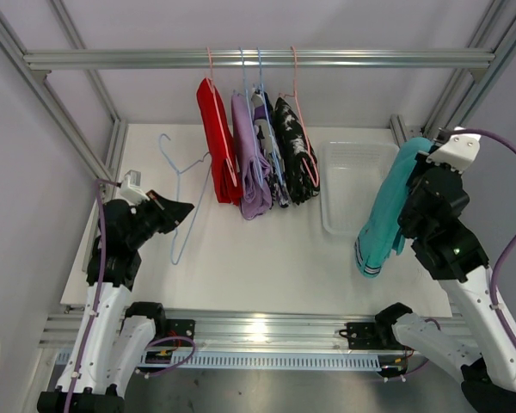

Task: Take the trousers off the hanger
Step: Place the trousers in the bin.

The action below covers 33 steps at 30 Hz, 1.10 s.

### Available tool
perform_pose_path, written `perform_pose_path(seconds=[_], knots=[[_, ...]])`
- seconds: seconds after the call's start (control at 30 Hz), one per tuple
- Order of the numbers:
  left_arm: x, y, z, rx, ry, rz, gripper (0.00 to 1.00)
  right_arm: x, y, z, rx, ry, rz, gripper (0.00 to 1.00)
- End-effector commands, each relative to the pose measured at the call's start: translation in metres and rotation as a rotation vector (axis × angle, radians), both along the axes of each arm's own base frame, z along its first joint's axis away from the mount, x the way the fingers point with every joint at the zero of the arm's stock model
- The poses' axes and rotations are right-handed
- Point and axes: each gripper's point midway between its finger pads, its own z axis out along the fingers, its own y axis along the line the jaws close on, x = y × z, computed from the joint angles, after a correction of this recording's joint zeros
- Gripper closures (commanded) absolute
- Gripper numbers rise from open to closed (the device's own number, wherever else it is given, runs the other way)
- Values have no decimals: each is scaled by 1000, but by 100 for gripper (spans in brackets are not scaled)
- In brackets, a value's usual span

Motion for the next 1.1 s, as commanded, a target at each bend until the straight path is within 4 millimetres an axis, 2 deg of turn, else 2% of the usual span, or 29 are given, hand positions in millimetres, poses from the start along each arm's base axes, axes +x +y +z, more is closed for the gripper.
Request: perform_pose_path(seconds=[0.0, 0.23, 0.4, 0.57, 0.7, 0.9, 1.07], knots=[[0, -7, 12, -7, -60, -48, 100, -28, -25, 52, 117, -199, -63, 100], [-1, -10, 15, -15, -70, -62, 100, -47, -44, 51, 120, -213, -150, 100], [-2, -12, 15, -21, -68, -78, 100, -44, -48, 39, 120, -203, -205, 100], [-6, -18, 13, -15, -63, -106, 100, -15, -36, 15, 123, -160, -216, 100], [-8, -22, 13, -10, -65, -122, 99, 22, -24, -4, 129, -110, -200, 100], [-10, -23, 14, -9, -71, -132, 100, 62, -8, -18, 134, -74, -161, 100], [-12, -25, 16, -12, -74, -147, 99, 97, 3, -41, 117, -12, -148, 100]])
